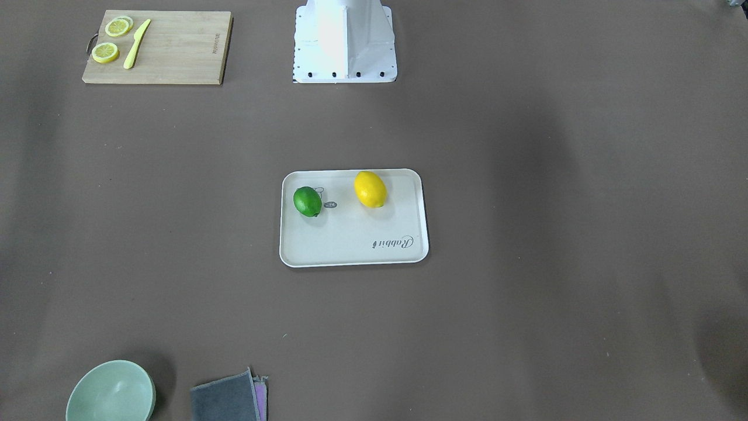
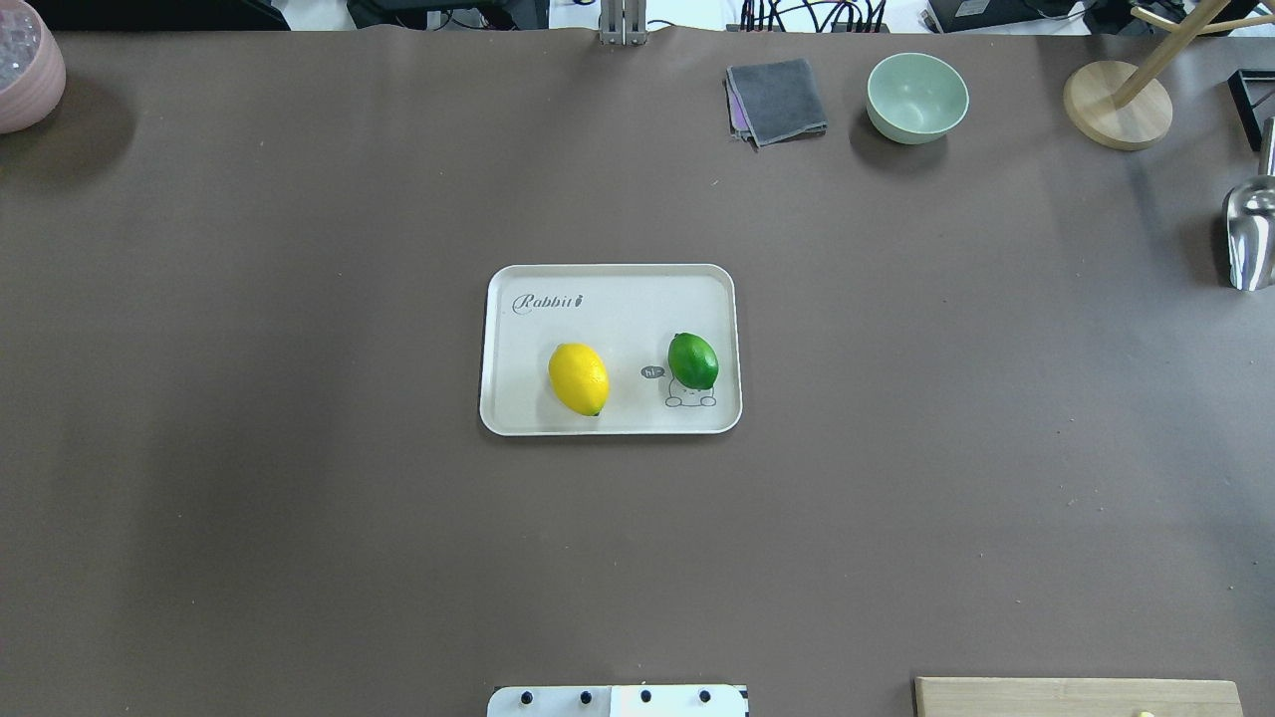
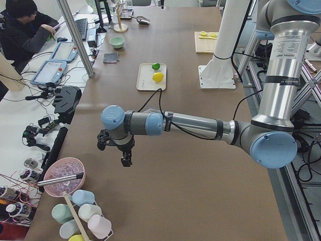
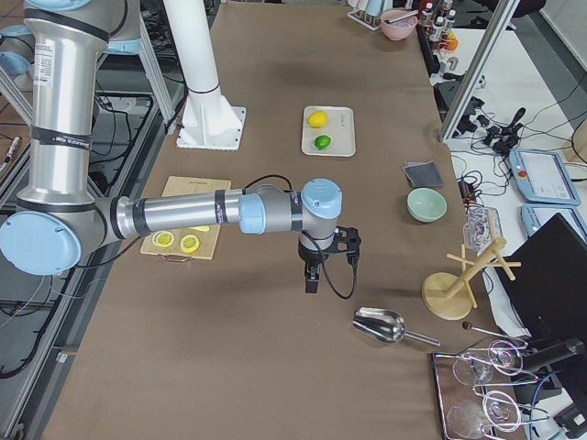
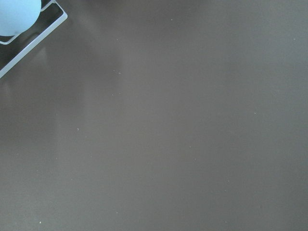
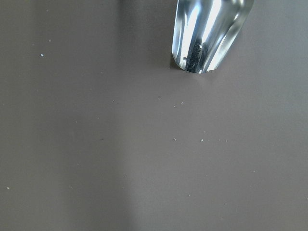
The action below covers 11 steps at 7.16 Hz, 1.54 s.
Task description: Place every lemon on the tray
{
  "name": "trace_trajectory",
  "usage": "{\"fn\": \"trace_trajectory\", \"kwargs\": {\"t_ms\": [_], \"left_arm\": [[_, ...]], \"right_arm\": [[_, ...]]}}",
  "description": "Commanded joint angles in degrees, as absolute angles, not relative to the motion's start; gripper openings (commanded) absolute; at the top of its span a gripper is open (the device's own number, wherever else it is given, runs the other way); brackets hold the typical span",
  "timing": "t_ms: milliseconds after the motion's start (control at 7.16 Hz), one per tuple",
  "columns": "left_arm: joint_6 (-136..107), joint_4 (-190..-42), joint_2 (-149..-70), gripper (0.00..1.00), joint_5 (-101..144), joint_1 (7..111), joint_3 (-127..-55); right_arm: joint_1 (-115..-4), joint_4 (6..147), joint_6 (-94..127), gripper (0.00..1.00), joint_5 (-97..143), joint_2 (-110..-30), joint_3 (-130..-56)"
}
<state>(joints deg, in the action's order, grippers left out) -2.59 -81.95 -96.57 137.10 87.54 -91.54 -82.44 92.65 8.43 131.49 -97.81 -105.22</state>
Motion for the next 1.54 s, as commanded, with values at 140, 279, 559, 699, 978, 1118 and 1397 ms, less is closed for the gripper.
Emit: {"fn": "trace_trajectory", "kwargs": {"t_ms": [140,279,559,699,978,1118,1397], "left_arm": [[-5.3,-84.4,-97.0,0.98,137.2,87.4,-91.8],[-5.2,-84.5,-96.4,0.98,137.5,87.5,-92.1],[-5.1,-84.5,-96.4,0.98,137.4,87.4,-91.8],[-5.2,-84.1,-96.5,0.98,137.5,87.4,-92.4],[-5.2,-83.7,-96.4,0.98,137.5,87.4,-93.5],[-5.3,-83.7,-96.3,0.98,139.6,87.5,-93.3],[-5.3,-83.6,-95.7,0.98,141.8,87.5,-93.3]], "right_arm": [[-82.4,92.5,8.5,1.00,132.5,-97.2,-104.9],[-82.4,92.5,8.5,1.00,132.5,-97.2,-104.9],[-82.4,92.5,8.6,1.00,132.5,-97.2,-104.8],[-82.4,92.5,8.5,1.00,132.5,-97.2,-104.8],[-82.4,92.5,8.6,1.00,132.6,-97.4,-104.8],[-82.4,92.5,8.6,1.00,132.8,-97.6,-104.8],[-82.4,92.5,8.5,1.00,133.7,-97.7,-104.7]]}}
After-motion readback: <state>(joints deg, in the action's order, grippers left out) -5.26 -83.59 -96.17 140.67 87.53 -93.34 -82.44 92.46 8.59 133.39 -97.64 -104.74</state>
